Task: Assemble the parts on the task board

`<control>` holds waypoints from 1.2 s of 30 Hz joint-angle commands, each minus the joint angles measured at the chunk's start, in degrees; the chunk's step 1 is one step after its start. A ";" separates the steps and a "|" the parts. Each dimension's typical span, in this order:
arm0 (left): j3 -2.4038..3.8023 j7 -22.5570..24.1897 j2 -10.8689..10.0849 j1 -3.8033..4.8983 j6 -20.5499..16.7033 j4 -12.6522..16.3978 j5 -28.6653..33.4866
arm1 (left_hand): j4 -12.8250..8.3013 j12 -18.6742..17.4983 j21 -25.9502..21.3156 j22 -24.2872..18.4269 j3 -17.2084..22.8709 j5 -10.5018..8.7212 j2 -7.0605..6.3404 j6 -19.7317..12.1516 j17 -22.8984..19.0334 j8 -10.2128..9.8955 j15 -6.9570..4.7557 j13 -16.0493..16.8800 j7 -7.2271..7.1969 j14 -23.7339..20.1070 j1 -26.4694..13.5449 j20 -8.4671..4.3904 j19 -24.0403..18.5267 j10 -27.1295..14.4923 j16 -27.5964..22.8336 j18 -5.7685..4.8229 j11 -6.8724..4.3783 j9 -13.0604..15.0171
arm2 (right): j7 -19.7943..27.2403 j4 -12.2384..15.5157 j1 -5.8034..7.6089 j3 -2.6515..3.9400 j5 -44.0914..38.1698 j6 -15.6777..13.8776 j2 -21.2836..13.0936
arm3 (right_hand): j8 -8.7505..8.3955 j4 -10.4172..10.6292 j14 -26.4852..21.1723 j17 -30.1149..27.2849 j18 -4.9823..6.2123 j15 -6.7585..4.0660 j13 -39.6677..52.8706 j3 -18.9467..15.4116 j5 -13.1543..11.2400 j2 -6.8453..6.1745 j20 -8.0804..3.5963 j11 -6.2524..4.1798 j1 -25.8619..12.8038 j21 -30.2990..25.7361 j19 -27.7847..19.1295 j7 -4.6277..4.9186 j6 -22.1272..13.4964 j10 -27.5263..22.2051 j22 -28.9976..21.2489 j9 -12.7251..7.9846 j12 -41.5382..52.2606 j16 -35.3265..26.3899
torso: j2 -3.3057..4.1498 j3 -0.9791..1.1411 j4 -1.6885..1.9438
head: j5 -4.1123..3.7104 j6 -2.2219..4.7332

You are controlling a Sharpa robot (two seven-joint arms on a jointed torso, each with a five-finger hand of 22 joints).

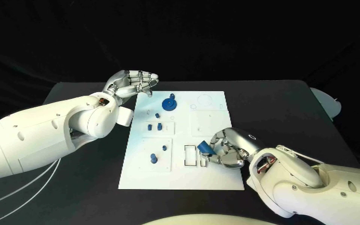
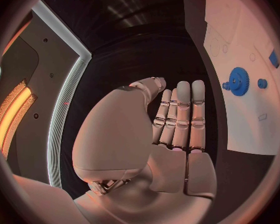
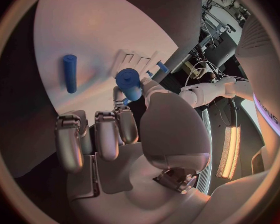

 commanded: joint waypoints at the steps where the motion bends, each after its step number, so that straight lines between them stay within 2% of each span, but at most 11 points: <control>1: 0.04 0.40 0.17 0.06 0.77 0.14 0.24 | -0.07 0.39 -0.03 0.06 0.31 0.12 0.02 -0.09 -0.05 0.35 0.00 -0.09 0.11 -0.35 -0.30 0.10 -0.45 -0.35 -0.14 0.80 0.02 -0.09 | 0.50 -0.47 -0.01 0.01 2.06 0.48 1.10 | 0.27 0.08 4.23 5.22 -0.81 -0.31 4.66 0.22 0.46 0.33 -0.24 -0.04 0.25 0.25 5.99 -0.48 1.09 0.26 15.06 0.10 0.24 0.27 | 0.01 -0.06 -0.01 | 0.00 -0.09; 7: 0.04 0.39 0.25 0.06 0.83 0.16 0.24 | -0.07 0.39 -0.03 0.06 0.31 0.12 0.02 -0.09 -0.05 0.35 0.00 -0.09 0.11 -0.35 -0.30 0.10 -0.45 -0.35 -0.14 0.80 0.02 -0.09 | 0.88 -1.89 -0.08 0.01 3.08 1.93 3.58 | 0.45 0.20 4.23 5.24 -0.81 -0.42 4.69 -0.53 0.49 0.97 -0.34 -0.15 -2.09 0.25 5.99 -0.65 1.69 0.37 15.06 -0.08 0.17 0.30 | 0.04 -0.07 0.07 | 0.02 -0.15; 11: 0.04 0.38 0.27 0.06 0.85 0.17 0.24 | -0.07 0.39 -0.03 0.06 0.31 0.12 0.02 -0.09 -0.05 0.35 0.00 -0.09 0.11 -0.35 -0.30 0.10 -0.45 -0.35 -0.14 0.80 0.02 -0.09 | 1.00 -2.86 -0.10 0.01 3.31 2.54 4.74 | 0.76 0.19 4.27 5.41 -0.81 -0.56 4.94 -1.38 -0.17 1.47 -0.46 -0.35 -4.21 0.25 5.99 -0.87 2.28 0.62 15.06 -0.14 0.33 0.40 | 0.03 -0.09 0.00 | 0.06 -0.15; 17: 0.04 0.36 0.23 0.06 0.84 0.24 0.24 | -0.07 0.39 -0.03 0.06 0.31 0.12 0.02 -0.09 -0.05 0.35 0.00 -0.09 0.11 -0.35 -0.30 0.10 -0.45 -0.35 -0.14 0.80 0.02 -0.09 | 0.87 -4.23 -0.11 0.01 3.43 4.55 5.94 | 1.18 0.19 4.28 5.48 -0.81 -0.73 4.92 -1.97 -0.68 1.74 -0.59 -0.56 -5.36 0.25 5.99 -1.14 2.85 0.64 15.06 -0.08 0.22 0.44 | 0.07 -0.05 0.04 | 0.21 -0.28; 23: 0.04 0.32 0.17 0.06 0.85 0.29 0.24 | -0.07 0.39 -0.03 0.06 0.31 0.12 0.02 -0.09 -0.05 0.35 0.00 -0.09 0.11 -0.35 -0.30 0.10 -0.45 -0.35 -0.14 0.80 0.02 -0.09 | 0.78 -5.08 -0.12 0.01 3.48 6.07 6.76 | 1.62 0.18 4.27 5.47 -0.81 -0.90 5.02 -2.49 -1.04 1.88 -0.74 -0.77 -6.18 0.25 5.99 -1.39 3.31 0.75 15.06 0.02 0.26 0.45 | 0.07 -0.01 -0.06 | 0.40 -0.41; 32: 0.04 0.25 0.13 0.07 0.90 0.34 0.24 | -0.07 0.39 -0.03 0.06 0.31 0.12 0.02 -0.09 -0.05 0.35 0.00 -0.09 0.11 -0.35 -0.30 0.10 -0.45 -0.35 -0.14 0.80 0.02 -0.09 | 0.38 -5.69 -0.14 0.01 3.08 6.21 7.41 | 2.02 0.22 4.27 5.44 -0.81 -1.05 5.10 -3.17 -1.42 1.85 -0.88 -0.92 -7.12 0.25 5.99 -1.57 3.54 0.83 15.06 0.13 0.26 0.45 | 0.03 0.00 -0.09 | 0.51 -0.46; 34: 0.04 0.25 0.12 0.07 0.89 0.35 0.24 | -0.07 0.39 -0.03 0.06 0.31 0.12 0.02 -0.09 -0.05 0.35 0.00 -0.09 0.11 -0.35 -0.30 0.10 -0.45 -0.35 -0.14 0.80 0.02 -0.09 | 0.23 -5.81 -0.15 0.01 2.77 5.93 7.50 | 2.23 0.25 4.26 5.42 -0.81 -1.11 5.11 -3.75 -2.53 1.94 -0.93 -0.96 -8.20 0.25 5.99 -1.63 3.62 0.84 15.06 0.19 0.22 0.44 | 0.05 -0.01 -0.08 | 0.48 -0.42; 35: 0.04 0.24 0.11 0.07 0.88 0.36 0.24 | -0.07 0.39 -0.03 0.06 0.31 0.12 0.02 -0.09 -0.05 0.35 0.00 -0.09 0.11 -0.35 -0.30 0.10 -0.45 -0.35 -0.14 0.80 0.02 -0.09 | 0.13 -5.88 -0.15 0.01 2.54 5.79 7.57 | 2.52 0.17 4.26 5.45 -0.81 -1.15 5.07 -4.70 -5.05 2.10 -1.01 -1.05 -9.65 0.25 5.99 -1.69 3.61 0.81 15.06 0.29 0.09 0.45 | 0.06 -0.01 -0.07 | 0.46 -0.40; 36: 0.04 0.23 0.10 0.07 0.88 0.37 0.24 | -0.07 0.39 -0.03 0.06 0.31 0.12 0.02 -0.09 -0.05 0.35 0.00 -0.09 0.11 -0.35 -0.30 0.10 -0.45 -0.35 -0.14 0.80 0.02 -0.09 | 0.07 -5.94 -0.15 0.01 2.37 5.68 7.63 | 2.65 0.22 4.26 5.42 -0.81 -1.17 5.06 -5.08 -5.95 2.21 -1.04 -1.08 -10.02 0.25 5.99 -1.70 3.56 0.80 15.06 0.33 0.04 0.44 | 0.07 -0.01 -0.07 | 0.43 -0.39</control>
